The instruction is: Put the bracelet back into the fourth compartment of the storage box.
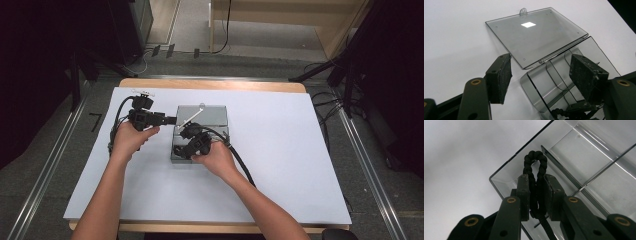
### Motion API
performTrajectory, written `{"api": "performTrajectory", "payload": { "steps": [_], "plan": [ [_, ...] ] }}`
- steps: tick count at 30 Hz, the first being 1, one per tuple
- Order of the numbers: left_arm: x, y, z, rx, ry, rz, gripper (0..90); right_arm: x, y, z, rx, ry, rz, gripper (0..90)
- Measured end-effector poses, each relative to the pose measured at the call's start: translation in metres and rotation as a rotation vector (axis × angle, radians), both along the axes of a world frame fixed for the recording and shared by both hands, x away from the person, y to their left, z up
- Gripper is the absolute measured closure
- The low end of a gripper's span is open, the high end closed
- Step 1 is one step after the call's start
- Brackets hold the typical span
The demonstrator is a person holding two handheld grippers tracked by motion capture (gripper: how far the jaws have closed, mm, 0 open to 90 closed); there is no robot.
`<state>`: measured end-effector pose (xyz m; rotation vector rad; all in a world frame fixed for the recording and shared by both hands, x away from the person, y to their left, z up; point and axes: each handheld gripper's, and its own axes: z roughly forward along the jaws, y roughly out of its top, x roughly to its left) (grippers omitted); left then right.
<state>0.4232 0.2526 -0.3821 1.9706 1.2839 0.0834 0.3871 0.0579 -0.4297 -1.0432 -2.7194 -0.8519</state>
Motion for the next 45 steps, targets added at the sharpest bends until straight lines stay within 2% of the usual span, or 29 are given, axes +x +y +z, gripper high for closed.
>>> {"api": "performTrajectory", "payload": {
  "steps": [4, 11, 18, 25, 29, 40, 44, 45],
  "plan": [
    [0.000, 0.000, 0.001, -0.003, -0.003, -0.002, 34.9, 0.000, 0.002, -0.004, -0.019, 0.001, 0.003, 77.0],
    [0.000, -0.001, -0.001, 0.001, 0.002, 0.000, 34.9, 0.001, 0.003, -0.012, -0.016, 0.017, -0.001, 76.6],
    [0.000, 0.001, 0.000, -0.001, 0.002, 0.005, 35.0, 0.001, 0.003, -0.014, -0.010, 0.025, 0.007, 75.3],
    [0.000, 0.002, 0.000, -0.008, 0.001, 0.006, 34.9, 0.002, 0.001, -0.010, 0.014, 0.028, 0.013, 64.6],
    [0.000, 0.002, 0.001, -0.007, -0.001, 0.006, 35.0, 0.002, -0.002, -0.005, 0.029, 0.017, 0.010, 62.3],
    [0.001, 0.001, 0.001, -0.010, 0.007, 0.007, 35.8, 0.000, -0.018, 0.015, 0.105, -0.052, -0.006, 57.7],
    [0.001, 0.000, 0.002, -0.007, 0.007, 0.005, 36.6, -0.001, -0.023, 0.020, 0.116, -0.075, -0.010, 57.0],
    [0.002, 0.000, 0.002, -0.009, 0.007, 0.006, 37.0, -0.002, -0.028, 0.023, 0.124, -0.095, -0.008, 55.6]
  ]
}}
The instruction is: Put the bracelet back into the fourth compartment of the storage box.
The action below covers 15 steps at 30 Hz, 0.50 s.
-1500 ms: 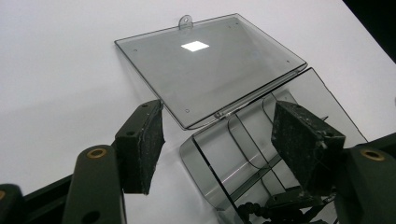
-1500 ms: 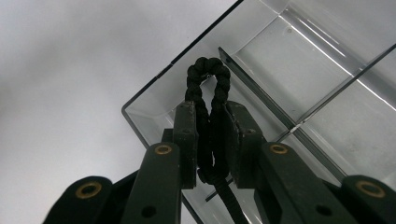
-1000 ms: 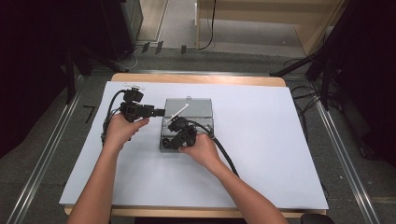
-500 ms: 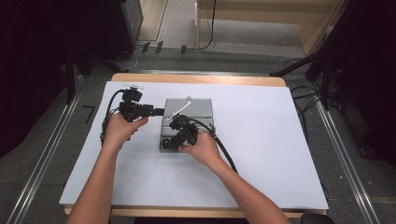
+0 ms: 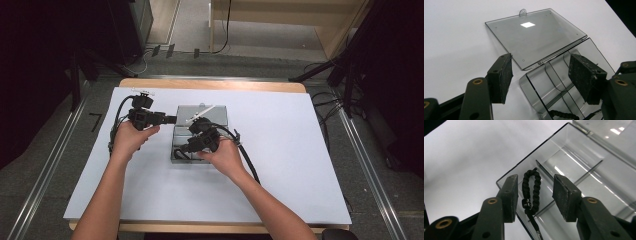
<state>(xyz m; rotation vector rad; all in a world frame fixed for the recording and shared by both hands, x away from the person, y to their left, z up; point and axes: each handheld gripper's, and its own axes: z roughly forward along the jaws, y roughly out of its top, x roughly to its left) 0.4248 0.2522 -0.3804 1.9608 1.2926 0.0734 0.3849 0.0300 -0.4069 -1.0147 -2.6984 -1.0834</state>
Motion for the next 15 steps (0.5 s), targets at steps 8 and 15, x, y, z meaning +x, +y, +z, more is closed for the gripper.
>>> {"api": "performTrajectory", "payload": {
  "steps": [8, 15],
  "plan": [
    [0.001, -0.004, 0.000, -0.001, 0.020, -0.003, 40.0, 0.000, -0.026, 0.011, 0.041, -0.066, -0.019, 52.4],
    [0.002, -0.009, 0.000, 0.013, 0.025, -0.005, 44.5, 0.004, -0.048, 0.015, 0.062, -0.090, -0.051, 52.2]
  ]
}}
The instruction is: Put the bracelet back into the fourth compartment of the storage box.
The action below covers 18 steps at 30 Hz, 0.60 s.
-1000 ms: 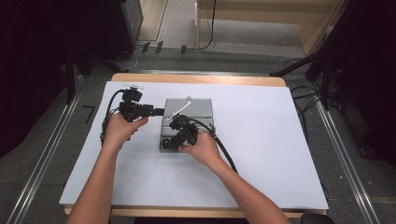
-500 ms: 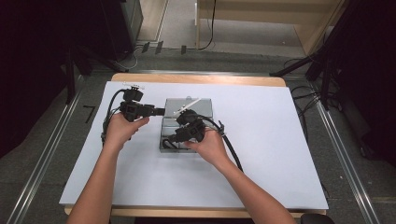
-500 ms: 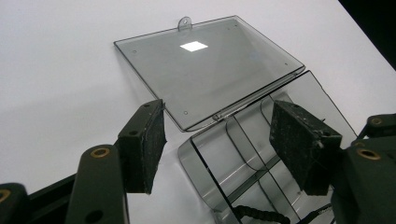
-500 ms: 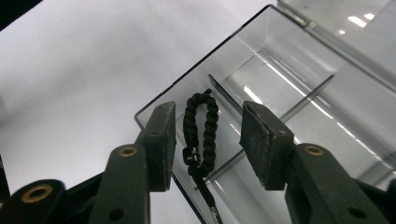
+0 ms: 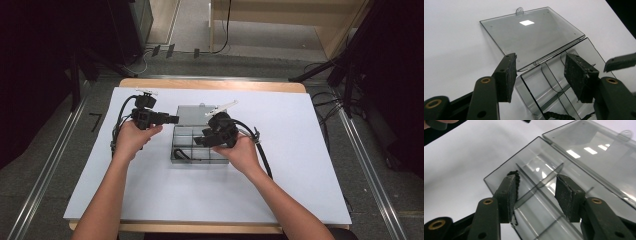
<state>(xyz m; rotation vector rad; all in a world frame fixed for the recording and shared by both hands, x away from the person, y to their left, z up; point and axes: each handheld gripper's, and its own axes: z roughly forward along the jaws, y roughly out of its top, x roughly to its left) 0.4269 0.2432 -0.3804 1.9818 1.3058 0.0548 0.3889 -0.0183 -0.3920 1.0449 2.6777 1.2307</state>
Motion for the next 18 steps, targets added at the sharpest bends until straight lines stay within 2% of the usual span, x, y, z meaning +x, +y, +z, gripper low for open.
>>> {"api": "performTrajectory", "payload": {
  "steps": [13, 17, 18],
  "plan": [
    [0.013, -0.007, -0.001, 0.027, 0.011, -0.007, 43.2, 0.015, -0.029, 0.000, 0.005, -0.011, -0.069, 53.2],
    [0.017, -0.009, -0.002, 0.008, 0.005, 0.001, 43.2, 0.021, -0.040, -0.001, 0.014, -0.013, -0.100, 53.6],
    [0.018, -0.009, -0.003, 0.016, 0.010, 0.001, 43.2, 0.023, -0.042, -0.001, 0.017, -0.012, -0.106, 53.7]
  ]
}}
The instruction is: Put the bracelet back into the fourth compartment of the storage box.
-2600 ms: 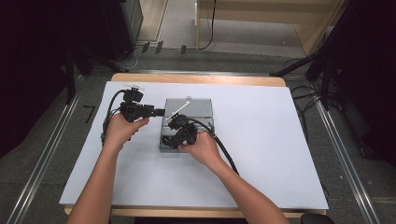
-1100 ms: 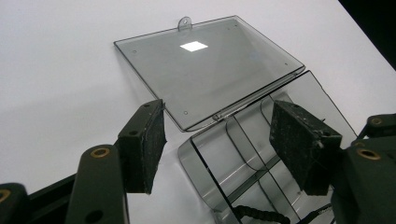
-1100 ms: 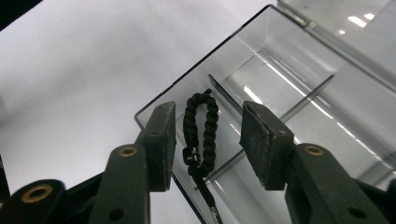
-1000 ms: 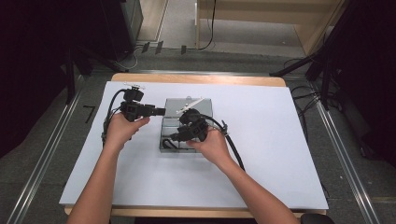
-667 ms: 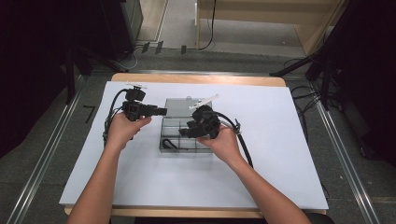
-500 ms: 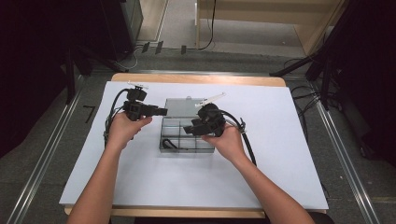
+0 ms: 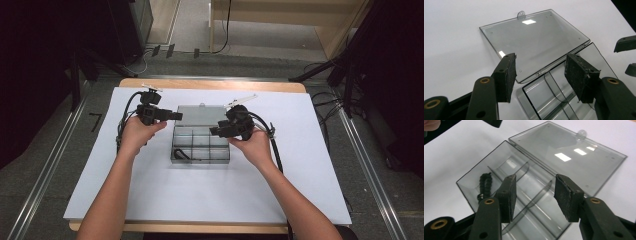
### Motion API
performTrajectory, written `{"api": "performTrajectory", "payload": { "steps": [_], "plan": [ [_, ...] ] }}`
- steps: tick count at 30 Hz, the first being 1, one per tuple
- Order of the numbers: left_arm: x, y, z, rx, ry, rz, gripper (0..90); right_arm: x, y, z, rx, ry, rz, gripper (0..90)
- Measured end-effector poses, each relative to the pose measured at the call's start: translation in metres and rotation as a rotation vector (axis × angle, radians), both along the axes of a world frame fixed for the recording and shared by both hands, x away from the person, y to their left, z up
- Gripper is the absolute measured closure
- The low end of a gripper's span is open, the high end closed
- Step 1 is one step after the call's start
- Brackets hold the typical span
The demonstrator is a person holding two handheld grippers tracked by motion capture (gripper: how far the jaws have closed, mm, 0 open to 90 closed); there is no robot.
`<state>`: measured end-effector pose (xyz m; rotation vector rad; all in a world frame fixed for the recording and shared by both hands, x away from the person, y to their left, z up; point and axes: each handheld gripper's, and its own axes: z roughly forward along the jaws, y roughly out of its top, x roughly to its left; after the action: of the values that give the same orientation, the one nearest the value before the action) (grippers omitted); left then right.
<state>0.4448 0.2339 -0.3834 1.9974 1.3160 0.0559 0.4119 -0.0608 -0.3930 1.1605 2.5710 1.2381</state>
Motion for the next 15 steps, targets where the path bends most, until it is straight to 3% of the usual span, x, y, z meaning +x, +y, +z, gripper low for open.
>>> {"api": "performTrajectory", "payload": {
  "steps": [2, 15],
  "plan": [
    [0.002, -0.001, -0.002, 0.016, 0.003, 0.001, 43.3, 0.003, -0.005, -0.001, 0.004, 0.004, -0.016, 53.8],
    [0.010, -0.004, -0.010, 0.013, 0.015, 0.015, 43.3, 0.020, -0.017, -0.012, -0.011, 0.010, -0.078, 54.6]
  ]
}}
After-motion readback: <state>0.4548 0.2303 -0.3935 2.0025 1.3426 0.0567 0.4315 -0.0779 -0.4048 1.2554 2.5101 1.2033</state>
